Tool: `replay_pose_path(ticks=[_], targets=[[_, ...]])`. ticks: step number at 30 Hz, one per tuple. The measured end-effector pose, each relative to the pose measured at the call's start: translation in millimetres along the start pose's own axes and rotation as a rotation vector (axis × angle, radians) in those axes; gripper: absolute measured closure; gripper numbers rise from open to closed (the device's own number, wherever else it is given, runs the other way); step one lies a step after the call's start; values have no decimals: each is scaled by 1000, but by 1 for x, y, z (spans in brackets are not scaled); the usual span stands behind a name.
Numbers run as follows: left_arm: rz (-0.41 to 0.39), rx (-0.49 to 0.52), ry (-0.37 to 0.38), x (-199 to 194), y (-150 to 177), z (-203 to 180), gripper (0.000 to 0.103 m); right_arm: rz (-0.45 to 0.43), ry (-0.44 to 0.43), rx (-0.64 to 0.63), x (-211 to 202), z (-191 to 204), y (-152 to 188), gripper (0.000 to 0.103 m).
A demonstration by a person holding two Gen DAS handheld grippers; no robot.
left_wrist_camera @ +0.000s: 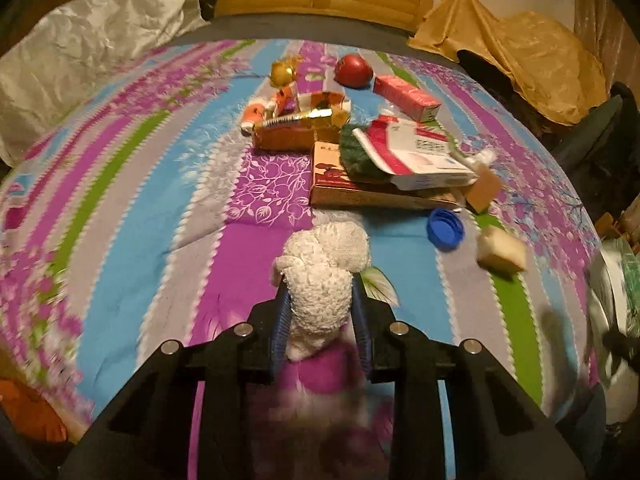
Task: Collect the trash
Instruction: 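Grasp the white cloth ball with the left gripper while the right gripper holds the wrapper, then carry both items to the green bin and open both grippers over it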
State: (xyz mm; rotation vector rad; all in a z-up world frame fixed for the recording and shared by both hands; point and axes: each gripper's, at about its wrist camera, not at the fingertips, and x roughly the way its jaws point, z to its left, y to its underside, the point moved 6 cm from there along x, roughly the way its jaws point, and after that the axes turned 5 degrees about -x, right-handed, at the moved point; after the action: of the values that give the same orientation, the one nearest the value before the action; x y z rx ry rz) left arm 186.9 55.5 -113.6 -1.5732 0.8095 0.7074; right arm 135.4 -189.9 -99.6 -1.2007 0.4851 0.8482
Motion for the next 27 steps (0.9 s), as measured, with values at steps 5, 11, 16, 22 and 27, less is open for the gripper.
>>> replay_pose_path(ticks=[5,11,16,22,27], targets=[[-29,37,-5,-29,-5,-30,76,-68,7,-27,-17,2,-19,71],[-98,195,75,-51,-32,-117,76,-162,81,13,-62,-39,-41,71],[-107,331,220,-54,-49,-220,76,-270,231,71,-127,-103,-61,71],[-82,518,400,-55,-35,-365,76,-349,443,167,-213,-193,-61,71],[-37,637,538,-61,-12,-466,76,-347,599,266,-278,-276,-48,71]])
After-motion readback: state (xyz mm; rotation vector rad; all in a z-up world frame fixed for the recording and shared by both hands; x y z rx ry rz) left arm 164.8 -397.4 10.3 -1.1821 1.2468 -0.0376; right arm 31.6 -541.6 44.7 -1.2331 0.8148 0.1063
